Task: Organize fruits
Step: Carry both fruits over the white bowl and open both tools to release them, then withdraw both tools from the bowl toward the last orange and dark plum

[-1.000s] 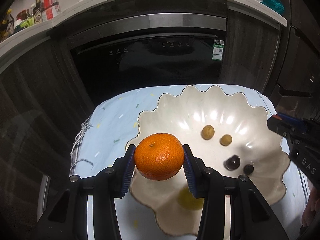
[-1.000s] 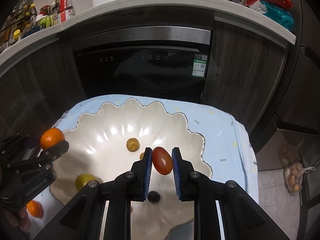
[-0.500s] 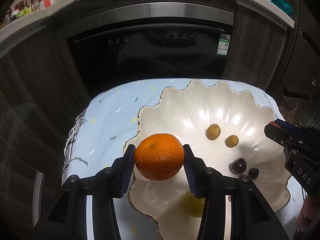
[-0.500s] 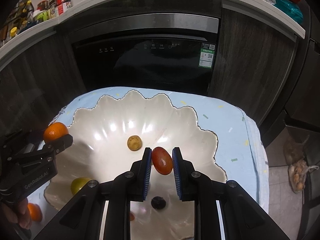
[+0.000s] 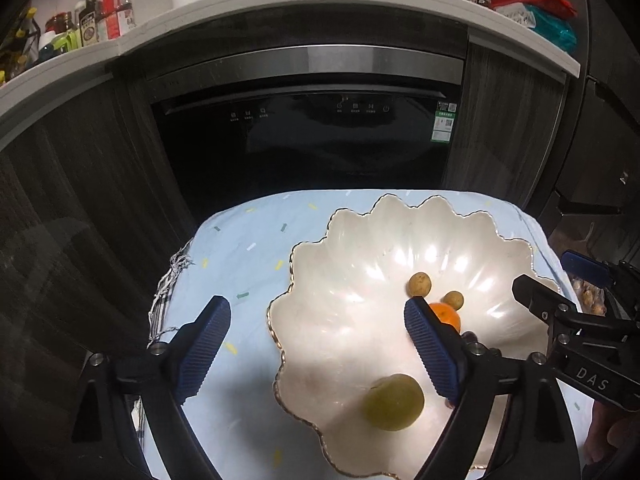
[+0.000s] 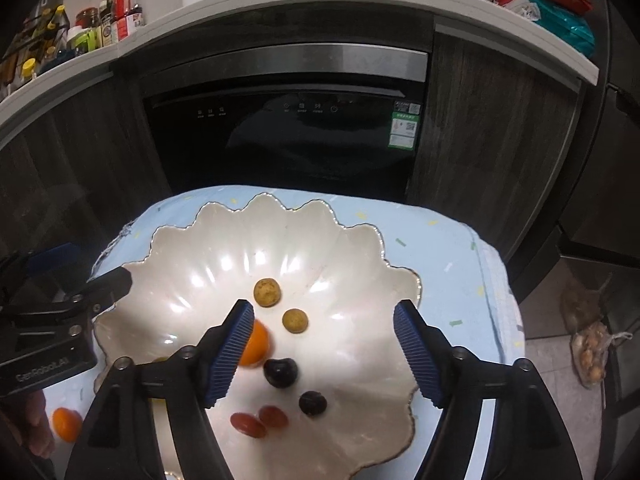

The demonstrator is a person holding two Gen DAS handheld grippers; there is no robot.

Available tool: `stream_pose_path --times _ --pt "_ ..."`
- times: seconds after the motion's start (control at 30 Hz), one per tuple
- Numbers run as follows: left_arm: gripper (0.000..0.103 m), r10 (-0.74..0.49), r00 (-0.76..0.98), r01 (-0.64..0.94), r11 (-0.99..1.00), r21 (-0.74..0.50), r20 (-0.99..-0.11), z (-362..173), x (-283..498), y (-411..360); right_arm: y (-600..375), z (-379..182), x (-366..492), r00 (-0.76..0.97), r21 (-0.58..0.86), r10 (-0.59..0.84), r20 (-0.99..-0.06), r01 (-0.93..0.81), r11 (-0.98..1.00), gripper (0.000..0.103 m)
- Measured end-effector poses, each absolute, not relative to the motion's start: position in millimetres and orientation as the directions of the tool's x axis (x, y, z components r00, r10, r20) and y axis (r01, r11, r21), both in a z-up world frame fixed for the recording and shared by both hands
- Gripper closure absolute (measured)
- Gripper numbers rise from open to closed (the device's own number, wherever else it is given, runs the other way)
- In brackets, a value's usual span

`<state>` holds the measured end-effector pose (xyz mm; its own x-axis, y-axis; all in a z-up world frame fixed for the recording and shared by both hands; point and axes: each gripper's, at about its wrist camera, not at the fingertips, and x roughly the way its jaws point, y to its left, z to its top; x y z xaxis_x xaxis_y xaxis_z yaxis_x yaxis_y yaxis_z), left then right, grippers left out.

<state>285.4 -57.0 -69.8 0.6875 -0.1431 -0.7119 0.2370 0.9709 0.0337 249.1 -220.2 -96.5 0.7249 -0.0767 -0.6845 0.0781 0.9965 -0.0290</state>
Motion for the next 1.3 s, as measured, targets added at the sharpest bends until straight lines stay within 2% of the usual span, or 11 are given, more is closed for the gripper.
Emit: stream_pose_path --times 0.57,1.3 --pt "0.013 -0.163 0.736 0.226 0.974 0.011 -0.658 -35.1 229.7 -37.5 -201.3 -53.2 193.5 0.772 -0.062 -0.126 -0.623 0.112 0.992 0.029" --pt "0.013 -0.187 0.743 0.255 0.967 0.015 -0.643 -34.3 156.7 -8.0 -177.1 -55.5 121.8 0.77 -0.068 -0.194 -0.608 0.193 0.979 0.029"
